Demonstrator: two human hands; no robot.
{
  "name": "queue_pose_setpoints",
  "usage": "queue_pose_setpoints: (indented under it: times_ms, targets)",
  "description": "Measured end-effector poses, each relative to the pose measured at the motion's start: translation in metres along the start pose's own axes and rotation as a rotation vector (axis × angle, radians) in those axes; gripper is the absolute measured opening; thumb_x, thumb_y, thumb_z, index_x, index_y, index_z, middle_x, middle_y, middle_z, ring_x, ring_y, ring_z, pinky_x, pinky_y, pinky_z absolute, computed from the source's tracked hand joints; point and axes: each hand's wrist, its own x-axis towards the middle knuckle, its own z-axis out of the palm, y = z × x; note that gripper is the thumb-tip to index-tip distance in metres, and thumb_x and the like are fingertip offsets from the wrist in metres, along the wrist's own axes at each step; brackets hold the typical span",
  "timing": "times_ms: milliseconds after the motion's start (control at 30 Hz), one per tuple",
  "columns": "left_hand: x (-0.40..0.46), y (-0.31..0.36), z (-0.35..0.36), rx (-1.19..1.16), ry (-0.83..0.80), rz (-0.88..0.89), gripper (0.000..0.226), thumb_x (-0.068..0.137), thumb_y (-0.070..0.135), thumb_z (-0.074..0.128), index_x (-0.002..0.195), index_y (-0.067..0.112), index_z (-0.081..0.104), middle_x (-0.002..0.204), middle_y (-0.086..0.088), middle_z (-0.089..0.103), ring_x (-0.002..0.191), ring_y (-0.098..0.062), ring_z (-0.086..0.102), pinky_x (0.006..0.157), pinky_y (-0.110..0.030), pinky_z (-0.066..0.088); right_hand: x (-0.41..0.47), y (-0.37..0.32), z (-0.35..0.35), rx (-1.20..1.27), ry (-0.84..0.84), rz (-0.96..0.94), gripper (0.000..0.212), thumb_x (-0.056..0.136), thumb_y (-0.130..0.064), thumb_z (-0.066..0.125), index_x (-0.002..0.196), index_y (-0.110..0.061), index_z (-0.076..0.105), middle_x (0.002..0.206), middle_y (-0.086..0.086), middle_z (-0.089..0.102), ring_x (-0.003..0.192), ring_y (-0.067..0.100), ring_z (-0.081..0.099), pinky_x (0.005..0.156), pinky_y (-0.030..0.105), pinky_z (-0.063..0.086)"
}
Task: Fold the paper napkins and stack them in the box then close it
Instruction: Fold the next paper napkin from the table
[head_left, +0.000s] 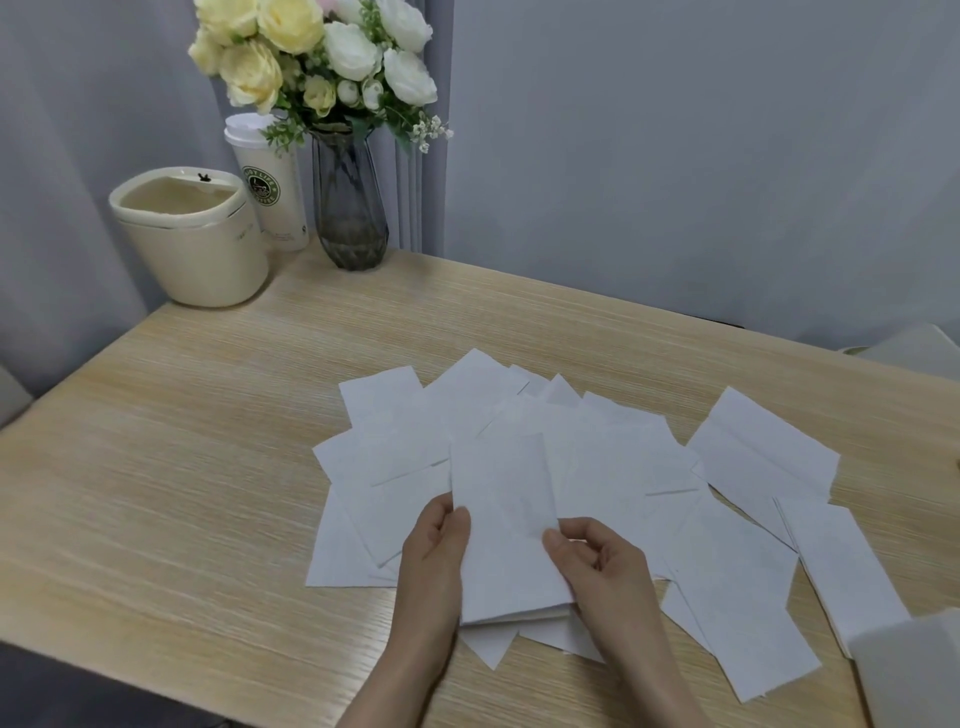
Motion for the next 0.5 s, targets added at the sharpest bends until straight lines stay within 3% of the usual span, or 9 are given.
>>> queue_pose_setpoints:
  times_ms: [133, 267, 367, 500]
  targets:
    - [0.0001, -0.0022, -0.0009, 0.008, -0.003, 0.019, 0.020, 0.101, 0.014, 0.047, 0.103, 0.014, 0.067, 0.096, -0.003, 0.075, 0.090, -0.019, 0.070, 0.082, -0.039, 0.053, 0.0004, 0.0041, -0.0007, -0.121, 0.087, -0.044, 0.004, 0.085, -0.020, 0.069, 0.086, -0.024, 0.069, 0.067, -0.012, 0.067, 0.061, -0.001, 0.058, 0.065, 0.020, 0.044]
    - [0.0006, -0.0030, -0.0014, -0.024, -0.004, 0.010, 0.020, 0.101, 0.016, 0.048, 0.106, 0.013, 0.067, 0.098, -0.005, 0.075, 0.095, -0.024, 0.070, 0.086, -0.041, 0.053, -0.0013, 0.0091, -0.0036, -0.161, 0.105, -0.067, 0.017, 0.084, -0.025, 0.070, 0.099, -0.031, 0.064, 0.074, -0.022, 0.064, 0.068, -0.008, 0.057, 0.067, 0.006, 0.040]
    - [0.0011, -0.0038, -0.0025, -0.031, -0.006, 0.012, 0.020, 0.101, 0.016, 0.048, 0.105, 0.014, 0.067, 0.099, -0.005, 0.075, 0.094, -0.022, 0.070, 0.084, -0.040, 0.053, -0.0015, 0.0086, -0.0068, -0.088, 0.047, 0.025, 0.020, 0.085, -0.023, 0.070, 0.104, -0.023, 0.066, 0.068, -0.011, 0.067, 0.082, -0.001, 0.064, 0.080, 0.016, 0.044]
    - [0.0014, -0.0053, -0.0031, -0.023, -0.023, 0.019, 0.018, 0.100, 0.017, 0.051, 0.105, 0.017, 0.068, 0.098, -0.003, 0.075, 0.091, -0.019, 0.071, 0.075, -0.032, 0.052, -0.0049, 0.0040, -0.0094, 0.012, -0.049, 0.106, 0.010, 0.085, -0.016, 0.070, 0.094, -0.012, 0.071, 0.078, 0.004, 0.075, 0.081, 0.013, 0.071, 0.075, 0.021, 0.053]
